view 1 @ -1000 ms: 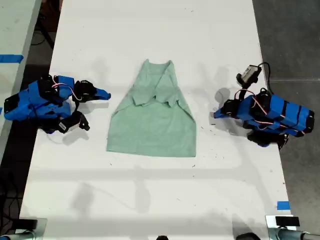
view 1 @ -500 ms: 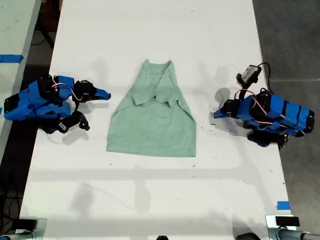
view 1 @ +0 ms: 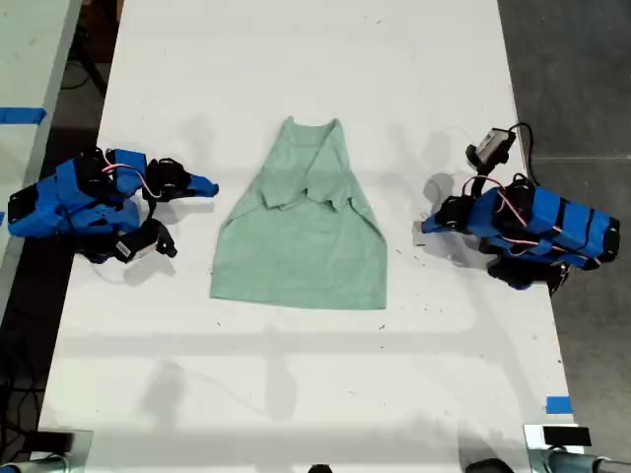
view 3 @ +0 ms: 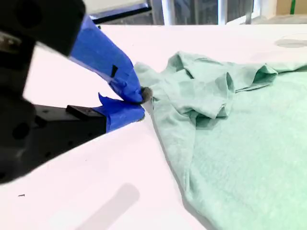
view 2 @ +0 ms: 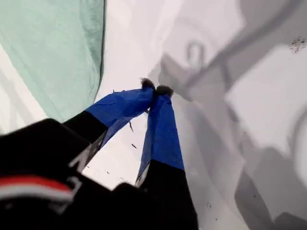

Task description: Fold t shirt

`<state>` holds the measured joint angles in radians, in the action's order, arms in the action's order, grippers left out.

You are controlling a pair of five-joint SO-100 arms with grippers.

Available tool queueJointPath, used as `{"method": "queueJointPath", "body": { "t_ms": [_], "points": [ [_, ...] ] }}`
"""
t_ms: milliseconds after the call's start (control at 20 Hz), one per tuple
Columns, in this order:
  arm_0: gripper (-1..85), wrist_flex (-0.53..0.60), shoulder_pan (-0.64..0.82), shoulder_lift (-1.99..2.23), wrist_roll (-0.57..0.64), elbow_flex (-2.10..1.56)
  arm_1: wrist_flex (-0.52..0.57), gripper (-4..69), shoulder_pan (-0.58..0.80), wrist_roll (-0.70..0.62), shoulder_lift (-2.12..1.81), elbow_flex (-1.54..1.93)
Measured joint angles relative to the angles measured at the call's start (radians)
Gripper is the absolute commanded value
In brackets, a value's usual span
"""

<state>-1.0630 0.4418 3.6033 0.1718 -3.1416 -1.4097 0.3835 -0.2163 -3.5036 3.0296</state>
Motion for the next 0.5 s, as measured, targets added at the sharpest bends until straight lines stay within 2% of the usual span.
{"method": "queueJointPath", "body": {
  "t_ms": [500],
  "points": [
    [-0.2,-0.006,0.000,0.000,0.000,0.000,0.000,1.2,0.000,0.000,0.000,0.000]
  ]
}}
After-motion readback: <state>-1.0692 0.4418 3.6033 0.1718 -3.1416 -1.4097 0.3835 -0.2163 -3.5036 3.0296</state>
